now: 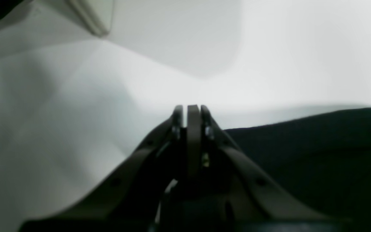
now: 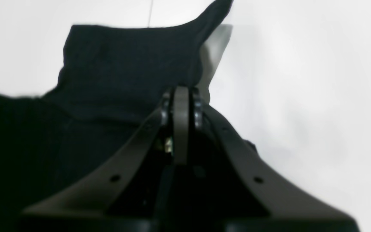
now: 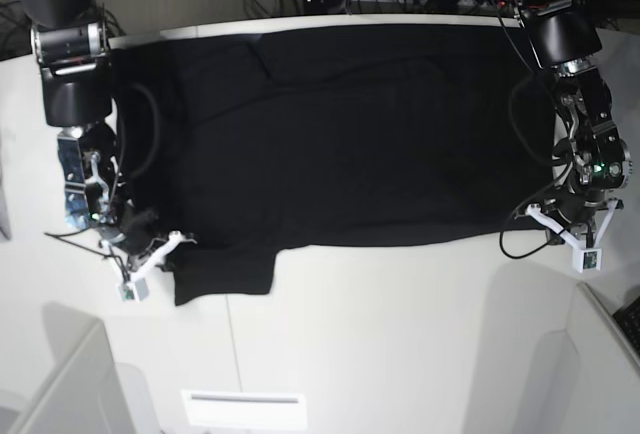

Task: Fold the T-shirt properly
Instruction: 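Lift both hem corners and carry them toward the collar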

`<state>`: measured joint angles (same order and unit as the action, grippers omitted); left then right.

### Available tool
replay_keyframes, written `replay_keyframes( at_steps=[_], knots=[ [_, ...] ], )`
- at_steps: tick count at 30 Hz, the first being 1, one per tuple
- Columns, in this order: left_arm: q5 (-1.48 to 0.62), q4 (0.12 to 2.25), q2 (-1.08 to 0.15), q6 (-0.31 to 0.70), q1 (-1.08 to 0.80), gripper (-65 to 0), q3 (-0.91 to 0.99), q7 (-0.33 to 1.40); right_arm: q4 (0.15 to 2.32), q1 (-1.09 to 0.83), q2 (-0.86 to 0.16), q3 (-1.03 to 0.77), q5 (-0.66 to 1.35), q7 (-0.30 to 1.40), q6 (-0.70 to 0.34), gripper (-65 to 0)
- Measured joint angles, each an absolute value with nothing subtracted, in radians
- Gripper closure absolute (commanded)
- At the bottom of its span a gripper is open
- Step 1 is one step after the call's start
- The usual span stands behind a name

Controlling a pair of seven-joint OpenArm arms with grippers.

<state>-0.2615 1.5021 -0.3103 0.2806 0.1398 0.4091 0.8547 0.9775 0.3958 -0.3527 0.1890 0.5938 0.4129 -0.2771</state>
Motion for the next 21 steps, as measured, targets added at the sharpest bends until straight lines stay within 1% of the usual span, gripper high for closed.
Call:
replay_keyframes(
  at_steps=[2, 4, 6, 9, 11, 14, 16, 19, 21],
  knots=[
    [-0.299, 1.509, -0.311, 0.281, 0.138, 0.0, 0.409, 0.852, 0.996, 0.383, -0.356, 0.189, 0.593, 0.413, -0.277, 0.0],
    [-0.381, 1.513, -0.316, 0.281, 0.125, 0.0, 0.409, 0.849, 1.024, 0.365, -0.361, 0.189, 0.591, 0.412, -0.276, 0.0],
    [-0.417, 1.515, -0.316, 0.281, 0.105, 0.0, 0.409, 0.855, 1.057, 0.336, -0.363, 0.157, 0.593, 0.414, -0.278, 0.0],
    [-0.416, 1.515, -0.327, 0.279, 0.081, 0.0, 0.409, 0.869, 1.105, 0.292, -0.364, 0.053, 0.589, 0.504, -0.276, 0.0],
    [-0.414, 1.516, -0.33, 0.277, 0.08, 0.0, 0.411, 0.864, 1.145, 0.278, -0.372, 0.016, 0.582, 0.548, -0.273, 0.0],
    [-0.42, 1.56, -0.326, 0.278, 0.06, 0.0, 0.411, 0.865, 1.211, 0.258, -0.371, -0.003, 0.58, 0.573, -0.272, 0.0],
    [-0.427, 1.602, -0.321, 0.287, 0.032, 0.0, 0.45, 0.865, 1.25, 0.235, -0.368, -0.005, 0.588, 0.58, -0.273, 0.0],
    [-0.415, 1.62, -0.33, 0.27, 0.02, 0.0, 0.477, 0.865, 1.262, 0.215, -0.367, -0.005, 0.587, 0.618, -0.277, 0.0],
    [-0.421, 1.624, -0.331, 0.275, 0.016, 0.0, 0.48, 0.888, 1.268, 0.209, -0.368, -0.007, 0.587, 0.63, -0.277, 0.0]
  ],
)
